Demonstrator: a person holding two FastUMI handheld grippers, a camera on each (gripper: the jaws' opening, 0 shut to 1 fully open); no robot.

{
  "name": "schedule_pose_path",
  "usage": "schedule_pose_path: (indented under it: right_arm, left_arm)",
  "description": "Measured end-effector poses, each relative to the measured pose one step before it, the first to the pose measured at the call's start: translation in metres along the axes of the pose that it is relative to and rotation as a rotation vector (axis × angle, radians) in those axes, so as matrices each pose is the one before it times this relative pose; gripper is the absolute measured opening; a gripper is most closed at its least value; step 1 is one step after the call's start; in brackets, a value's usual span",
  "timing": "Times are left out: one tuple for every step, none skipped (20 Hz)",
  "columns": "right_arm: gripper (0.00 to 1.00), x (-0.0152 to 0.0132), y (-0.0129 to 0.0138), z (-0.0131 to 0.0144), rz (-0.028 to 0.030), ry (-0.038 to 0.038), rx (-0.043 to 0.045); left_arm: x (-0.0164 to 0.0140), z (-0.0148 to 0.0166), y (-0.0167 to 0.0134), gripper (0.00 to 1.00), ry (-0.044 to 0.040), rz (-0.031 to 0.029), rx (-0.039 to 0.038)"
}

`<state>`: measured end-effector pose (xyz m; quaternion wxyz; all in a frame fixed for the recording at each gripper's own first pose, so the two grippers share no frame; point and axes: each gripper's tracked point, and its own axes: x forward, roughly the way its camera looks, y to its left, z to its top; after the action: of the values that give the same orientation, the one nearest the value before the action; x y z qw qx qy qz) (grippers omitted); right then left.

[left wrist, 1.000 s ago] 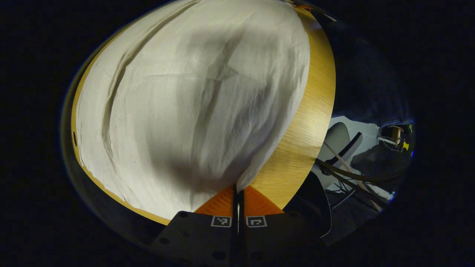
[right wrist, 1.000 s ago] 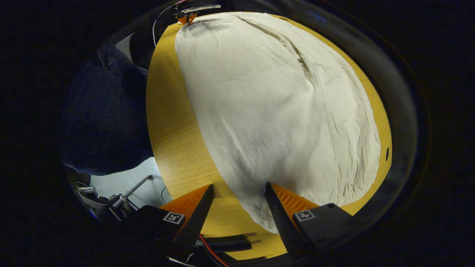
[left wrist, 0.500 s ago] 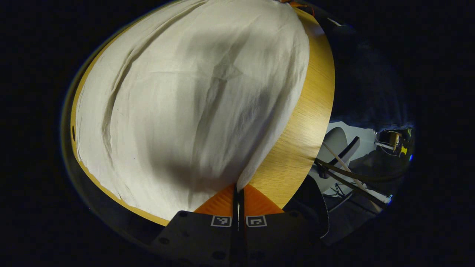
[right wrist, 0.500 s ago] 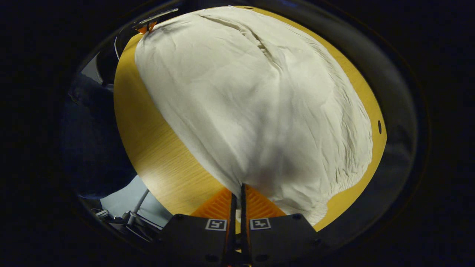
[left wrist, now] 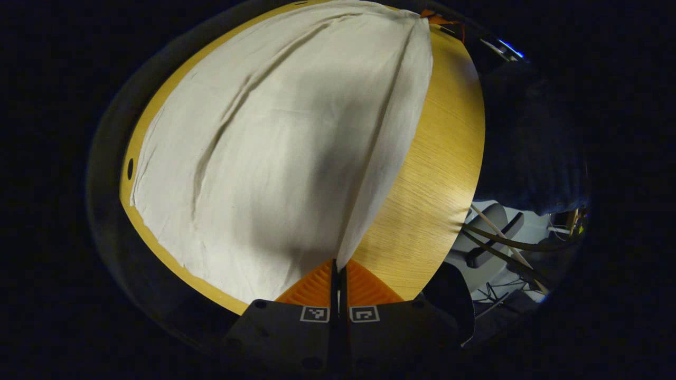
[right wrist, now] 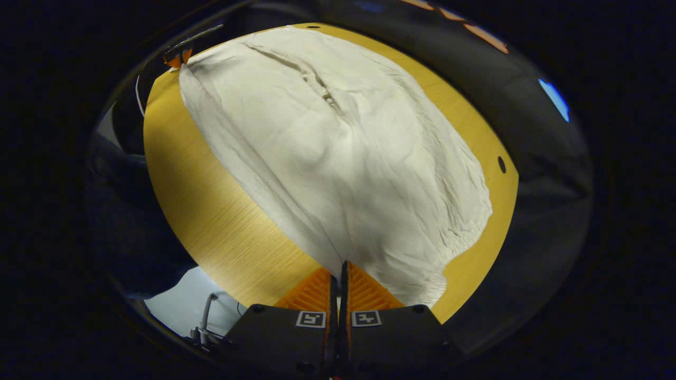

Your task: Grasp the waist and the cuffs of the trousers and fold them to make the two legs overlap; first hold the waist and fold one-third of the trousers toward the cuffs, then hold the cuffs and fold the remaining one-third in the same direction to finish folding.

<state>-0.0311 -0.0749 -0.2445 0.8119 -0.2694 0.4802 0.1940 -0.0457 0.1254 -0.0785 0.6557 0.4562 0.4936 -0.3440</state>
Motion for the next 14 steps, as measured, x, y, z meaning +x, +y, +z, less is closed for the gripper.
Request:
schedule_pose_path:
  right_arm:
    - [0.04, -0.00445, -0.00590, 0.00628, -0.03585, -0.01355, 0.03224]
    - [0.04, -0.00319, -0.00517, 0.00808, -0.03583, -0.01956, 0.02928]
    - [0.04, -0.00442, -0.00557, 0.00804, -0.03617, -0.01490, 0.03173]
    - [0.04, -0.00398, -0.00497, 0.00796, -0.03907, -0.02054, 0.03515]
    - [0.04, -0.00281, -0.00748, 0.01103, -0.03976, -0.02611, 0.03792]
    - [0.04, -0.00344, -0.00626, 0.01138, -0.03203, -0.02382, 0.04556]
    - [0.04, -0.00323, -0.00522, 0.01114, -0.02637, -0.02194, 0.04271]
    - [0.04, 0.00168, -0.00646, 0.01103, -0.02883, -0.02453, 0.03359]
    - [0.04, -0.00041, -0.00518, 0.01185, -0.02881, -0.02499, 0.02640]
    - [0.04, 0.00109, -0.00437, 0.00821, -0.01900, -0.01644, 0.01474]
    - [0.04, 0.00194, -0.00348, 0.01011, -0.02083, -0.02074, 0.01136]
    - [0.03, 0.00219, -0.00330, 0.00878, -0.01486, -0.01372, 0.01120]
    - [0.03, -0.00137, -0.00300, 0.01307, -0.01230, -0.01437, 0.01959]
    - [0.03, 0.00137, -0.00322, 0.01331, -0.00870, -0.01515, 0.02919]
  left_arm:
    - [-0.01431, 0.00643, 0.01172, 0.00, -0.03603, 0.03082, -0.02334]
    - [-0.01454, 0.00741, 0.01324, 0.00, -0.02910, 0.03582, -0.02495]
    - [-0.01402, 0.00850, 0.01262, 0.00, -0.02864, 0.03027, -0.02620]
    - [-0.01321, 0.00923, 0.01122, 0.00, -0.02589, 0.02315, -0.02227]
    - [-0.01275, 0.01005, 0.01217, 0.00, -0.02648, 0.02725, -0.01046]
    - [-0.01186, 0.01011, 0.01336, 0.00, -0.02132, 0.03136, -0.00631]
    - [-0.01102, 0.01142, 0.01387, 0.00, -0.02130, 0.03379, -0.00379]
    - [-0.01000, 0.01207, 0.01417, 0.00, -0.01851, 0.03269, -0.00430]
    - [-0.00872, 0.01329, 0.01406, 0.00, -0.01791, 0.03162, -0.00816]
    - [-0.00767, 0.01435, 0.01444, 0.00, -0.01567, 0.03279, -0.00885]
    - [-0.00664, 0.01522, 0.01527, 0.00, -0.01414, 0.03414, -0.00991]
    - [-0.00588, 0.01659, 0.01540, 0.00, -0.01505, 0.03350, -0.01359]
    - [-0.00448, 0.01796, 0.01622, 0.00, -0.01794, 0.03551, -0.01994]
    - [-0.00320, 0.01911, 0.01639, 0.00, -0.01765, 0.03705, -0.02627]
